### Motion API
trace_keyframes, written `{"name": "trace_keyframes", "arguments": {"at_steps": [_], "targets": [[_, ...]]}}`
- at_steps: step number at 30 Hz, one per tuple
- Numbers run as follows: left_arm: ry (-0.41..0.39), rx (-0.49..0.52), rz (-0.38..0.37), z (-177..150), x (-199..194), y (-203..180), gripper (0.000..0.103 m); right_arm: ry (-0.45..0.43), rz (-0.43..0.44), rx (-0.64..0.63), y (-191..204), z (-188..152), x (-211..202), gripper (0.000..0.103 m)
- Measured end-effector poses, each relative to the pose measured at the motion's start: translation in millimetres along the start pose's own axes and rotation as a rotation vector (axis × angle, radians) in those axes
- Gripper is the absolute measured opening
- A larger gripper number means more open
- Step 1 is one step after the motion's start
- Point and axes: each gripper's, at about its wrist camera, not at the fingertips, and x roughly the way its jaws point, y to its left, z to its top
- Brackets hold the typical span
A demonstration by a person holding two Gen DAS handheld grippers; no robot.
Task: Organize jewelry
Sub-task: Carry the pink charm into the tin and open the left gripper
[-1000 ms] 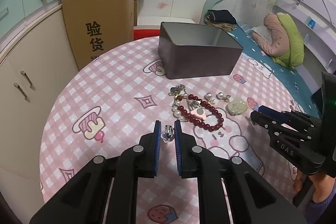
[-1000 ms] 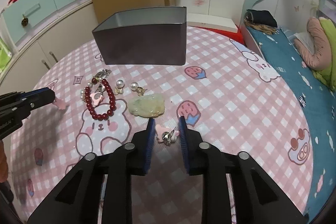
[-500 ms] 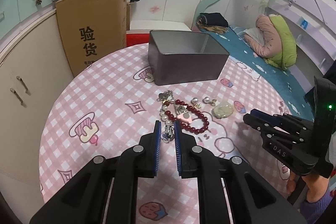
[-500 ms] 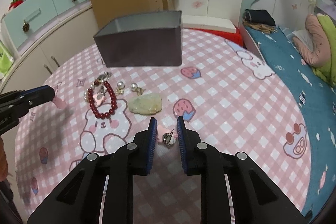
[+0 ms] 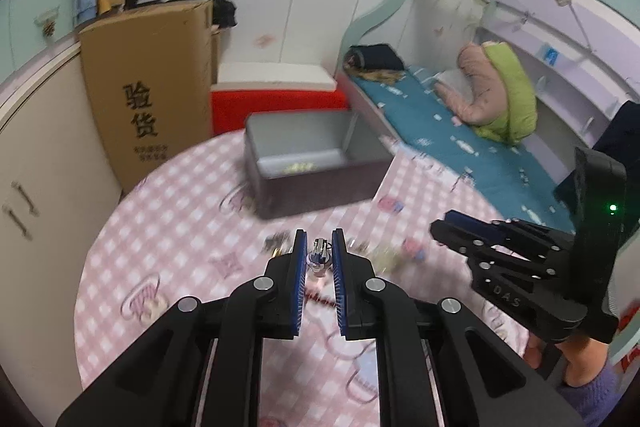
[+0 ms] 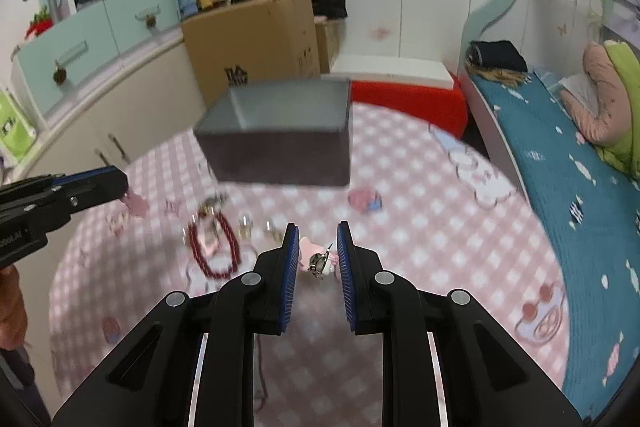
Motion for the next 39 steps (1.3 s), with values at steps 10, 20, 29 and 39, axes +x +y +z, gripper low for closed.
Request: {"name": "trace_keyframes", "arguments": {"at_steps": [10, 20, 29, 39], "targets": [[0.012, -0.03, -0.059, 73.7, 24.5, 6.1, 0.011, -0.05, 0.085, 0.068, -11.7, 72.5, 20.1, 0.02], [0.174, -0.153, -0.085, 89.2, 99.0, 33.1, 0.011, 0.02, 0.104, 0.07, -7.9, 105.1, 77.7, 0.02], [0.21, -0.148, -0.043, 76.8, 117.5, 38.0, 0.011, 0.067, 0.099, 0.073, -8.9, 97.6, 105.0, 0.02], [0.209, -0.139, -0.03, 72.7, 114.7, 36.0, 0.031, 0.092, 0.103, 0.075, -6.4, 93.2, 112.8, 0.02]]}}
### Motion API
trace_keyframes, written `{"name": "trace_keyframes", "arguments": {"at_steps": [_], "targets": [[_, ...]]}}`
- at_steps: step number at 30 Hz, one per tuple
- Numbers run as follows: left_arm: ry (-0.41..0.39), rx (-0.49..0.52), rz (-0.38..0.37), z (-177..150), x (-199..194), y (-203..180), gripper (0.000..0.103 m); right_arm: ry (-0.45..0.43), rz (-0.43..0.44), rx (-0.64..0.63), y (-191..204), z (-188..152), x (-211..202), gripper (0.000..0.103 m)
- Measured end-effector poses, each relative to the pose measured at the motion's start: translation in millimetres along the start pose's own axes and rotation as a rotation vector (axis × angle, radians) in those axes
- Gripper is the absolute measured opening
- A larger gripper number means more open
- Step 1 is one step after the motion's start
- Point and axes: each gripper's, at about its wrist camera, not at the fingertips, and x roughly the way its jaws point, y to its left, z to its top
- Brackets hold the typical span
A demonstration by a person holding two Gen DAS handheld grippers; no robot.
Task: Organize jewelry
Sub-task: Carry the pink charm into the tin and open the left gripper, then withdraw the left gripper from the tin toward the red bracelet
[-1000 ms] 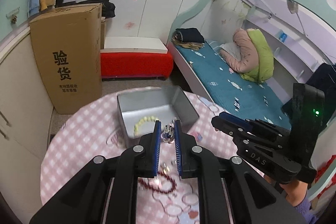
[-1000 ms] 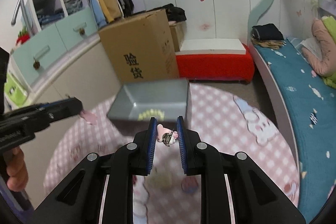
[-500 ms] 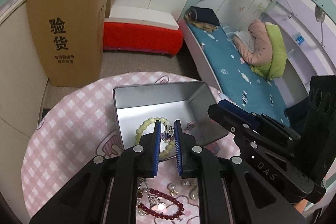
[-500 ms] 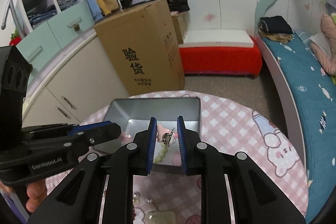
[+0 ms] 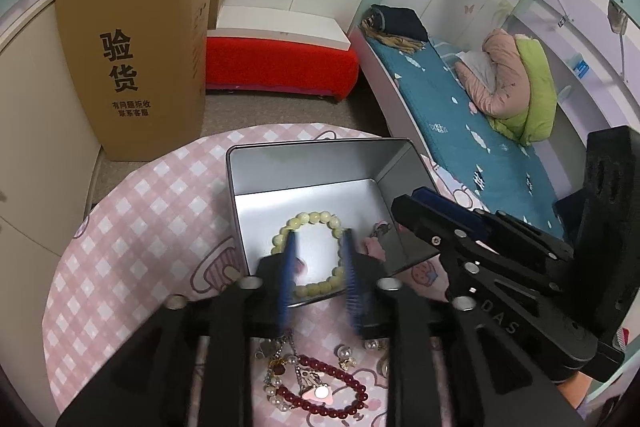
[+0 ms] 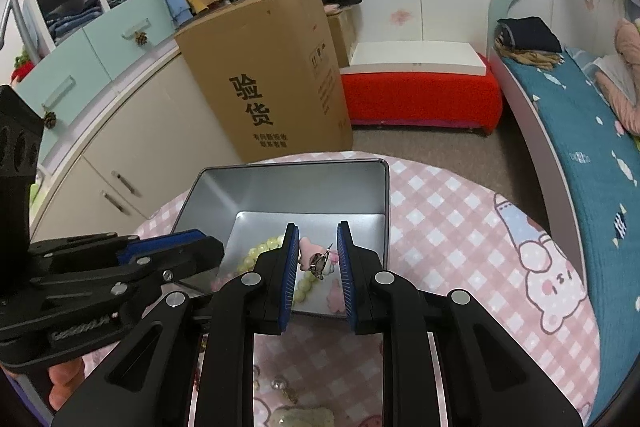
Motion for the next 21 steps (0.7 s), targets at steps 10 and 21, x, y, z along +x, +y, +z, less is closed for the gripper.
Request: {"name": "trace_keyframes", "arguments": {"at_steps": [10, 21], "targets": [[-0.027, -0.012, 0.005, -1.6, -13.3, 0.9, 0.034, -0.009, 0.011, 0.019, -2.4, -6.1, -7.8, 0.022], [-0.094, -0.022, 0.006, -13.3, -46.6, 2.2, 0.046, -0.077, -0.003, 0.013, 0.9, -11.0, -47.6, 0.043]]}}
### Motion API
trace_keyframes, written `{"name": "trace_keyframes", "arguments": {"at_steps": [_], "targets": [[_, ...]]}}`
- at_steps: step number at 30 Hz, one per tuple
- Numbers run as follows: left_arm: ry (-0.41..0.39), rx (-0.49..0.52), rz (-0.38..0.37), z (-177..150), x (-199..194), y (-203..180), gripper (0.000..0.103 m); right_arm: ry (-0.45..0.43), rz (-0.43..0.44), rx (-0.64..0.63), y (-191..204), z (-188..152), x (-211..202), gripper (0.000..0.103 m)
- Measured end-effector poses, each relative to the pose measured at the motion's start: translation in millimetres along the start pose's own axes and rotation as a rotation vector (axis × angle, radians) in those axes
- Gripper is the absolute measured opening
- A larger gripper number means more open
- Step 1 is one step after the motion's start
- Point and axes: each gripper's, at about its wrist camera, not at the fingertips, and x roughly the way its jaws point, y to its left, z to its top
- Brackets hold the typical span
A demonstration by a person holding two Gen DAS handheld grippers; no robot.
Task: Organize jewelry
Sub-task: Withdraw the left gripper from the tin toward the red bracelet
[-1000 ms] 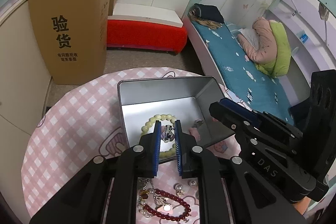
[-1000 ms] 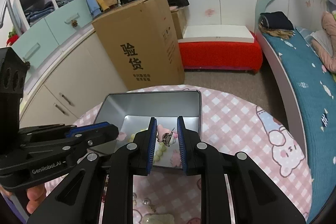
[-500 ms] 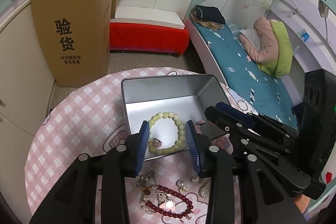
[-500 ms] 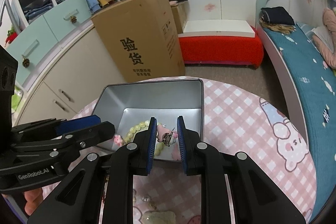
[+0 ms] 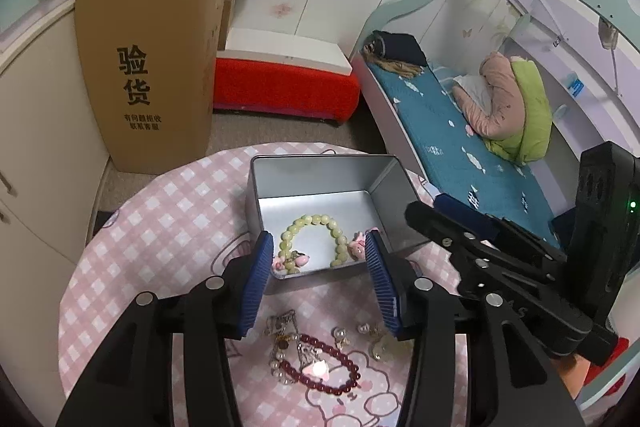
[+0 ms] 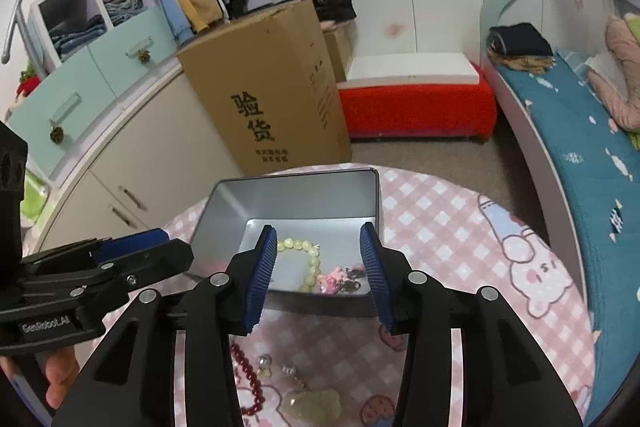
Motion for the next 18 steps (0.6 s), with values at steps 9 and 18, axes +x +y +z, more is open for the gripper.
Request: {"name": "trace_keyframes", "arguments": {"at_steps": [9, 18], "targets": [[-0.097, 0.0, 0.09, -29.6, -41.0, -0.5, 0.056, -0.049, -0.039, -0.043, 3.5, -27.7, -45.9, 0.048], [-0.055, -0.048, 0.23, -76.7, -22.9, 0.9, 0.056, 0.008, -0.075, -0.023, -16.9, -77.3, -48.4, 0.052]]}}
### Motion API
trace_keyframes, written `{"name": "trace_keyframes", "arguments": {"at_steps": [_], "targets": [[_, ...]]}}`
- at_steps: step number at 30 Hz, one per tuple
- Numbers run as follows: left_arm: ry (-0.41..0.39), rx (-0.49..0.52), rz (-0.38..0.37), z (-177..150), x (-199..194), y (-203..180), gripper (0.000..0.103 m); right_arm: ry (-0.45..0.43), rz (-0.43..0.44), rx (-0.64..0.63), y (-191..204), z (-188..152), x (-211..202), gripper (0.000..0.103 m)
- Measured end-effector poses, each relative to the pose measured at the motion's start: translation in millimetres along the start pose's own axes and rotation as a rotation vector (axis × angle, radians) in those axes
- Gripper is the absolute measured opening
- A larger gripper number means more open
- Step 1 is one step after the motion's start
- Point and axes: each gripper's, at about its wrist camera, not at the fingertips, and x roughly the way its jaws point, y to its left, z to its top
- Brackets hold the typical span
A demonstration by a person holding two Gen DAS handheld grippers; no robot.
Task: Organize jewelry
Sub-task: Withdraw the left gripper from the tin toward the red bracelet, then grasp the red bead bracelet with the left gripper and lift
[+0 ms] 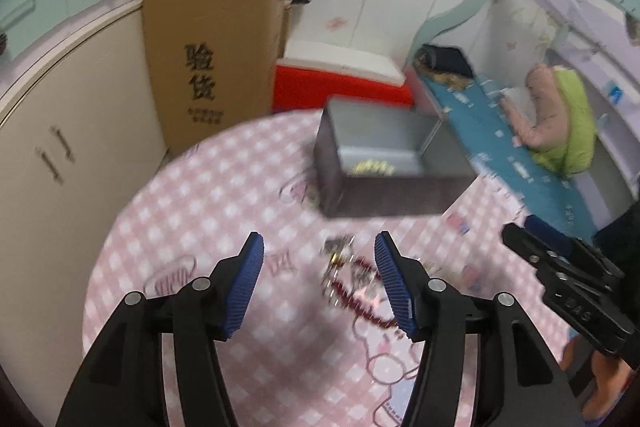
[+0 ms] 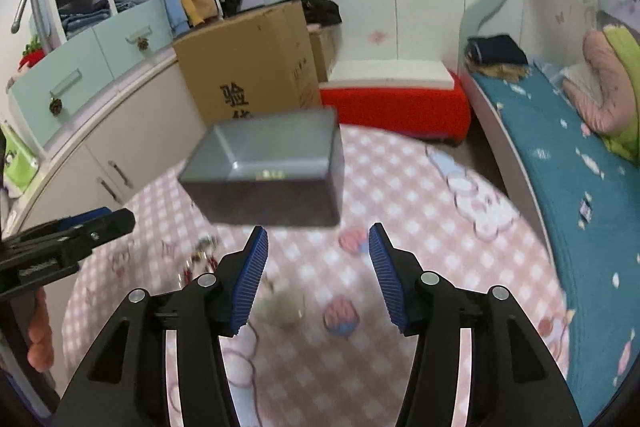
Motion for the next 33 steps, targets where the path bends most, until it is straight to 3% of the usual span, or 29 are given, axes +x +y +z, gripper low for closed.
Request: {"name": "trace_keyframes", "arguments": {"at_steps": [7, 14, 22, 33], "targets": [[0.103, 0.027, 0.074, -30.6, 37.7, -19.3, 0.056, 0.059, 0.026, 0.047, -16.6, -33.2, 12.3, 0.052], [0.094, 0.083, 0.152, -42.8, 48.2, -29.0, 0.058, 0.068, 0.047, 0.068, -23.5, -42.7, 14.1, 0.055], [0.111, 0.105, 0.158, -48.2, 46.6, -27.4, 0.06, 0.075, 0.077, 0.071, -19.6, -46.9, 15.6, 0.056], [0.134, 0.108, 0.16, -67.8, 25.5, 2.9, 0.06, 0.099, 0.097, 0.047, -5.3, -52.8, 18.2, 0.056]]}}
